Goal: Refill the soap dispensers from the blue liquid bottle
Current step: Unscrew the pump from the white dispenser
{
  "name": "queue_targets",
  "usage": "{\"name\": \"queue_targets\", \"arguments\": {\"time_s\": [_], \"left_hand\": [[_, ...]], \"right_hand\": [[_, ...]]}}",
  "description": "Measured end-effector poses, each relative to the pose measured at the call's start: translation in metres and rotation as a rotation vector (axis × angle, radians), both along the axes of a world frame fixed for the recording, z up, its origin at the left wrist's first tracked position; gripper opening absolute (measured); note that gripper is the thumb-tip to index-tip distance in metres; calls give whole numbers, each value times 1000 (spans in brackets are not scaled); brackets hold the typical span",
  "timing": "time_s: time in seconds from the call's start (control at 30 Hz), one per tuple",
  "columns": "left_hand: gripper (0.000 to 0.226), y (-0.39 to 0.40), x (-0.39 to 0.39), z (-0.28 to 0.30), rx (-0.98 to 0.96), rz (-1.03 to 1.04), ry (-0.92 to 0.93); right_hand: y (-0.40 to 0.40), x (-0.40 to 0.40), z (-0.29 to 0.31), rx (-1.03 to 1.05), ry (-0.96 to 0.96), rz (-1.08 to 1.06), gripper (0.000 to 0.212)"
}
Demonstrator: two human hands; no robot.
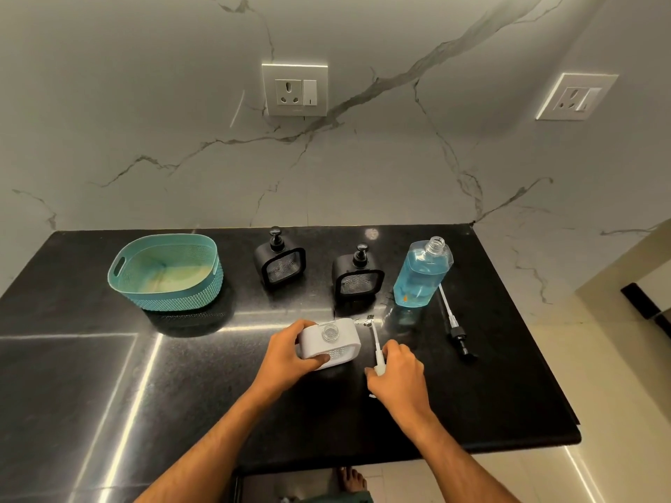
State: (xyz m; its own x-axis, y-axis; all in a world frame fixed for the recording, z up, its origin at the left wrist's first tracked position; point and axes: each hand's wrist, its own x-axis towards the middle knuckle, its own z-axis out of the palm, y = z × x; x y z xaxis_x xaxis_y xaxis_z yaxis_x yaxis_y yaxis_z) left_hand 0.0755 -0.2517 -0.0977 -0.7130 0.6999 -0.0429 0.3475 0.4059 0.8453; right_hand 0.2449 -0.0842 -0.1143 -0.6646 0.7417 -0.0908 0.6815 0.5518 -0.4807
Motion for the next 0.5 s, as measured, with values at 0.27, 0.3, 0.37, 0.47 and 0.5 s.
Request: {"name": "queue_targets", "arguments": {"time_s": [0.27,0.3,0.37,0.47,0.5], "left_hand": [[48,0,1,1,6,1,-13],[48,1,1,2,10,-1,-15],[48,2,1,6,28,-2,-13],[47,10,1,15,65,-6,-9],[48,14,1,19,73,-15,-11]], "right_hand": [[11,2,-4,18,100,9,38],[15,2,-3,9,158,3,35],[25,3,1,-27,322,-32,32],[51,6,12,-54,578,-142,44],[62,6,16,-55,633,-184,49]]}}
